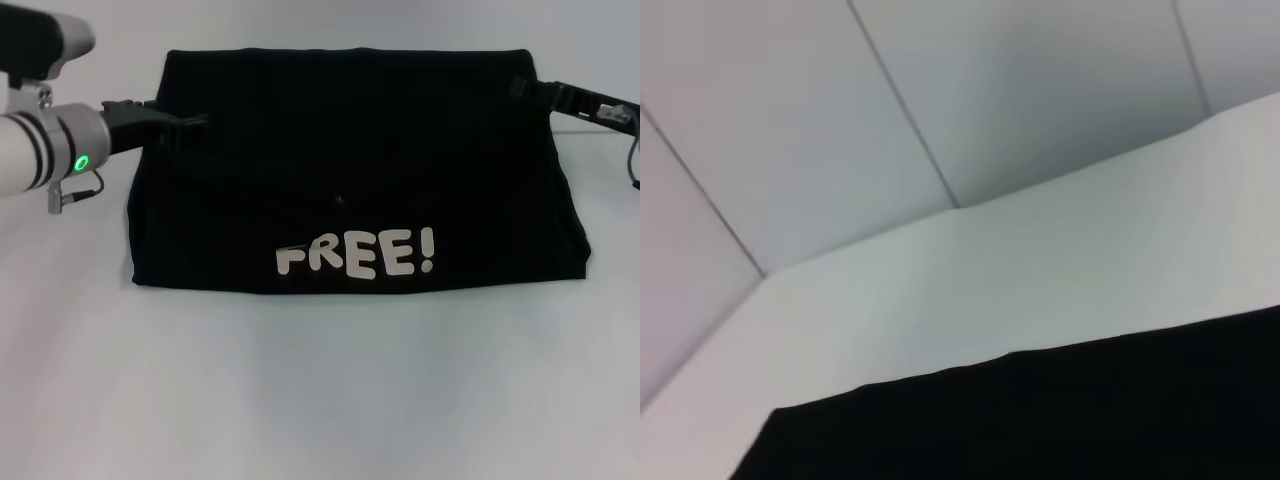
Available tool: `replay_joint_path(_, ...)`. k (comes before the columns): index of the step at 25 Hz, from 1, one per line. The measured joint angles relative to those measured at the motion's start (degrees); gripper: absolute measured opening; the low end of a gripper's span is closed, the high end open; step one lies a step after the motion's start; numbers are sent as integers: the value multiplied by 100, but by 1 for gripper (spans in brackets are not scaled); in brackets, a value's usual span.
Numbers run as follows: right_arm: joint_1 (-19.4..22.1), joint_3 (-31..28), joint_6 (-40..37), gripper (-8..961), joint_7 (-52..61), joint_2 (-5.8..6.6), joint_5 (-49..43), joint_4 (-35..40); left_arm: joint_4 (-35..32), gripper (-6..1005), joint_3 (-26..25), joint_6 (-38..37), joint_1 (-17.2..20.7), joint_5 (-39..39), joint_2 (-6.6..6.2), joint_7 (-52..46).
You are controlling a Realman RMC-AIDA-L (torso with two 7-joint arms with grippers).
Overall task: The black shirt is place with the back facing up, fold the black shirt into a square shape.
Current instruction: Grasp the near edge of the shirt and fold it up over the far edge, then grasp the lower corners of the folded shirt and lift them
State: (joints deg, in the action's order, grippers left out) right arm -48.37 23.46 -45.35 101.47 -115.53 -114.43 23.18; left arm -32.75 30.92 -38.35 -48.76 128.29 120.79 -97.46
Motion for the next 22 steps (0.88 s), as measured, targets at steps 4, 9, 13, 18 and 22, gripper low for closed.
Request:
replay_joint_path(4, 156, 62, -175, 669, 209, 67, -1, 41, -431, 672, 45, -315, 276, -107, 173, -66)
replay_joint_path(9, 283, 378, 1, 695, 283, 101, -1, -55, -519, 859, 64, -513, 399, -118, 222, -90)
replay_joint_path(13, 310, 634, 296, 690, 277, 14, -1, -61, -511, 952, 63, -722, 429, -118, 227, -83)
replay_joint_path(18, 429, 713, -20, 689, 239, 12, 42, 181, -771, 951, 34, -1414, 660, -139, 202, -116)
replay_joint_path(22, 596, 717, -640, 684, 140, 41, 115, 307, -1170, 951, -4, -1943, 1095, -473, 280, -102)
